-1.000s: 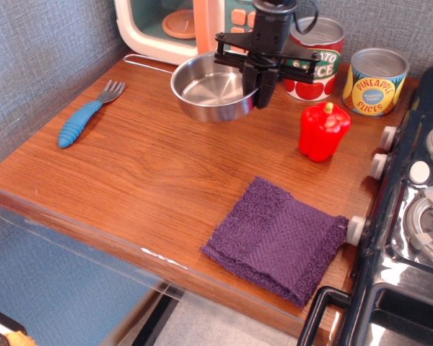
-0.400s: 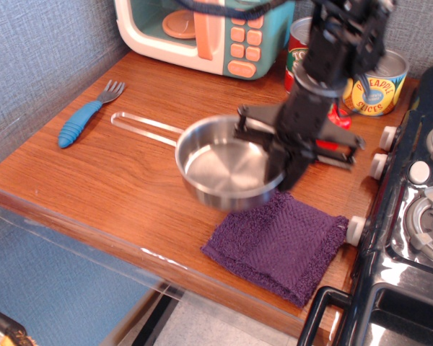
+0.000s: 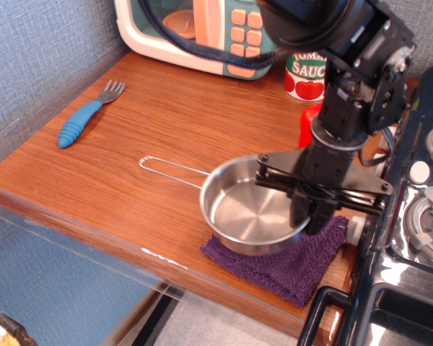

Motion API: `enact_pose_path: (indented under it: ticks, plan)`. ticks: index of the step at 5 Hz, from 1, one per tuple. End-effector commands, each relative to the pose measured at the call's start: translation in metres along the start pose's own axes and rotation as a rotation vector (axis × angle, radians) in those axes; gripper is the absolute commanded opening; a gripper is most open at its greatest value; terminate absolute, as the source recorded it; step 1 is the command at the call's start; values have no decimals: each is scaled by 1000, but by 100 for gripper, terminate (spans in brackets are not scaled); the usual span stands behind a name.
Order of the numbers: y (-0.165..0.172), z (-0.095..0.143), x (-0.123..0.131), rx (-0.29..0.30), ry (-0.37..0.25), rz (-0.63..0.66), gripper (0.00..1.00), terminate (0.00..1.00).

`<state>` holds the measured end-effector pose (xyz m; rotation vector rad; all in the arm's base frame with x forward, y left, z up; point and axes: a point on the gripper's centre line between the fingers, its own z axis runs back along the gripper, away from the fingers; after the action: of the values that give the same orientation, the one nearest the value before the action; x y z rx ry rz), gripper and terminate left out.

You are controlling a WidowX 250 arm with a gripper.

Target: Put the pot on the towel.

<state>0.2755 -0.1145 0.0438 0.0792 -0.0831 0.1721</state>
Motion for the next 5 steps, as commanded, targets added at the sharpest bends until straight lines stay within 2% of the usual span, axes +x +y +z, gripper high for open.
enact_pose_path:
  ticks: [1, 3, 5]
  plan:
    - [-9, -2, 11, -75, -64, -70, 0, 0]
    - [-21, 1, 10, -61, -97, -154, 0, 0]
    - [-22, 0, 10, -66, -86, -154, 0, 0]
